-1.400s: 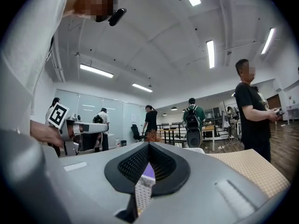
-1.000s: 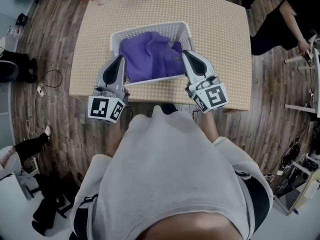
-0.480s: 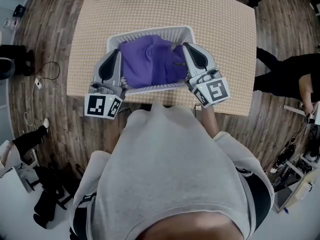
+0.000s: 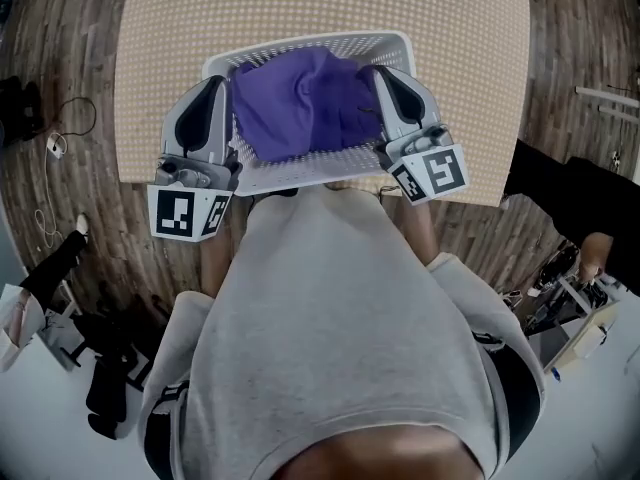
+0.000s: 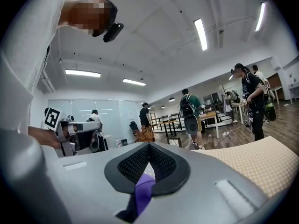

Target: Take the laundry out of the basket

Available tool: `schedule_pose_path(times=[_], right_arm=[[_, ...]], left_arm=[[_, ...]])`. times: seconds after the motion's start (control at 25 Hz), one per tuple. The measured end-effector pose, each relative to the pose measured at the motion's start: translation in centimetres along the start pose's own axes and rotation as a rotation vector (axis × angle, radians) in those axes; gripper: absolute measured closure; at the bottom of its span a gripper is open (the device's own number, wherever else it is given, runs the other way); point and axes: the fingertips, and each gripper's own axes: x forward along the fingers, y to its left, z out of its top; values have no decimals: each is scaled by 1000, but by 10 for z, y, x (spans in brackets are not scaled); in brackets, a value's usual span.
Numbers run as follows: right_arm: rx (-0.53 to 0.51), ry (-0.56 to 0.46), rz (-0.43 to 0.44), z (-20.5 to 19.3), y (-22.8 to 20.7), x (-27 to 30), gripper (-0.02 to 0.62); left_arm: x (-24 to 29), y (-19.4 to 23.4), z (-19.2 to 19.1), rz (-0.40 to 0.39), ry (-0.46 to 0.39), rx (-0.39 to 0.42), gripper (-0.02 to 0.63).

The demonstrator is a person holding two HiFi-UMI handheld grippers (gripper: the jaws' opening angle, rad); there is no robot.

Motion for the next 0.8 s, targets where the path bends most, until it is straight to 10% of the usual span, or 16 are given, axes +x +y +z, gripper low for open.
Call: schedule_pose_path(times=[0.16,0.48,0.8], right_arm=[[-126,124,17,-20,5,35,595],[-977,699,203,-128,41,52,595],[-763,944,167,-161,17,44,530]], left_arm=[[16,24,-10,-9,22,-3,595],[22,38,-7,-16,-11,-20,595],[17,48,-5,-11,-32,-34,595]])
